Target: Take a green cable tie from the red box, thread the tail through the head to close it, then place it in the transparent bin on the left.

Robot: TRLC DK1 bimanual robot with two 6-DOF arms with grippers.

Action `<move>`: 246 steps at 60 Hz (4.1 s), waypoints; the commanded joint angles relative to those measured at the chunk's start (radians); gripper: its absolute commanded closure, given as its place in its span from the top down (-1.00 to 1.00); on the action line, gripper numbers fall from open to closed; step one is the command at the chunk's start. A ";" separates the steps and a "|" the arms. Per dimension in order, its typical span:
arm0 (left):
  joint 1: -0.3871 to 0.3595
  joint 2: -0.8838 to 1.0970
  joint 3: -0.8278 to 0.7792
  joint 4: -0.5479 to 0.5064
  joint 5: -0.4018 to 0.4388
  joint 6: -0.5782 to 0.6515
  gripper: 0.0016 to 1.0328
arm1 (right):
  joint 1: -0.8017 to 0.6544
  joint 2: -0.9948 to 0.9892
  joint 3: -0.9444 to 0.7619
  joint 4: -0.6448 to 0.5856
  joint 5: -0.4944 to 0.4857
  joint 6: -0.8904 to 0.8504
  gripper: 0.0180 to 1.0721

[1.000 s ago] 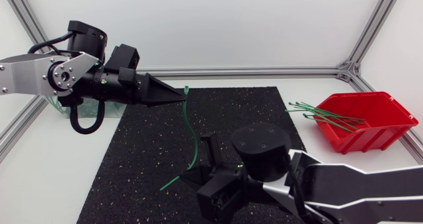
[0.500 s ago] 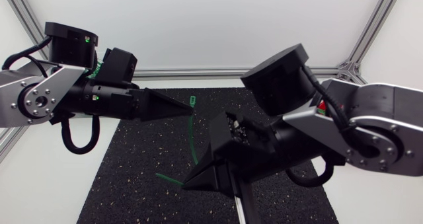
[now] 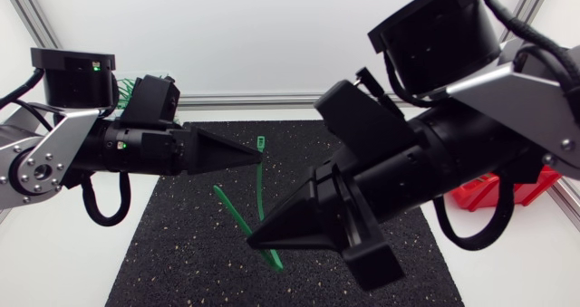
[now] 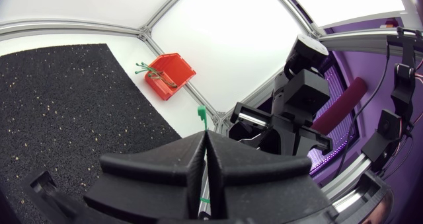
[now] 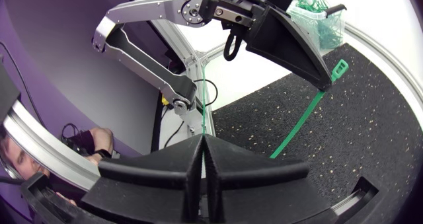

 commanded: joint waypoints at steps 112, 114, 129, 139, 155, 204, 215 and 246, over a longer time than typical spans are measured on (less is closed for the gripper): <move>-0.265 -0.393 -0.243 0.201 -0.520 -0.107 -0.93 | -0.213 0.113 0.103 -0.069 -0.363 0.973 -0.89; -0.266 -0.393 -0.243 0.201 -0.524 -0.107 -0.93 | -0.213 0.112 0.104 -0.069 -0.363 0.973 -0.89; -0.269 -0.393 -0.252 0.195 -0.536 -0.099 -0.93 | -0.214 0.090 0.107 -0.068 -0.366 0.973 -0.89; -0.271 -0.376 -0.249 0.195 -0.540 -0.096 -0.93 | -0.213 0.074 0.104 -0.068 -0.366 0.973 -0.89; -0.280 -0.378 -0.246 0.187 -0.547 -0.096 -0.93 | -0.217 0.075 0.103 -0.063 -0.367 0.972 -0.89; -0.295 -0.399 -0.232 0.175 -0.574 -0.076 -0.93 | -0.217 0.106 0.087 -0.049 -0.373 0.972 -0.89; -0.295 -0.403 -0.227 0.175 -0.574 -0.073 -0.93 | -0.217 0.110 0.086 -0.048 -0.375 0.972 -0.89; -0.334 -0.416 -0.233 0.167 -0.606 -0.045 -0.93 | -0.223 0.118 0.090 -0.042 -0.378 0.972 -0.89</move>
